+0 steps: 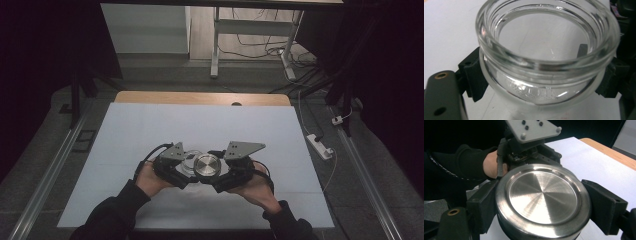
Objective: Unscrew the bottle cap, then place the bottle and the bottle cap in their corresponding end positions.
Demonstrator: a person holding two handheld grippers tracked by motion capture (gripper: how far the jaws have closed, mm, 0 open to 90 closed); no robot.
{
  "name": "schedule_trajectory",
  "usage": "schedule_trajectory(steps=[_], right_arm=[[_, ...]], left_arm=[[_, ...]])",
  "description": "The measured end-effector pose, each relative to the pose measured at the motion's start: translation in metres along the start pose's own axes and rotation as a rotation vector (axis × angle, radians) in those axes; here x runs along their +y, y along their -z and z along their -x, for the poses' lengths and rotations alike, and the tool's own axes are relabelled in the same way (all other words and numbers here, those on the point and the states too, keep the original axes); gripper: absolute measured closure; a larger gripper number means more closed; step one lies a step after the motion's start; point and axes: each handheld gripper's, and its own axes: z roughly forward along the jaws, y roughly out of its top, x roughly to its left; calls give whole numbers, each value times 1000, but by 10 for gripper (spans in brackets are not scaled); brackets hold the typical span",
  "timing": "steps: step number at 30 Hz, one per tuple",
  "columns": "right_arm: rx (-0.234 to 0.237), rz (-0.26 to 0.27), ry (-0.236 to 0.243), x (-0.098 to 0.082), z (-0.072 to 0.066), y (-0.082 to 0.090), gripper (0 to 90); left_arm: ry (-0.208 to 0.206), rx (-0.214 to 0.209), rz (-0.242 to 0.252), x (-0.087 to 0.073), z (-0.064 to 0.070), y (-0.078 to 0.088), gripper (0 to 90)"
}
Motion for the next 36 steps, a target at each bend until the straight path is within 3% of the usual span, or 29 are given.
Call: schedule_trajectory(steps=[20, 36], right_arm=[[16, -19, 10, -13, -11, -9, 181], [11, -9, 19, -29, -17, -10, 181]], left_arm=[[56, 67, 20, -5, -14, 6, 155], [44, 77, 38, 8, -24, -1, 155]])
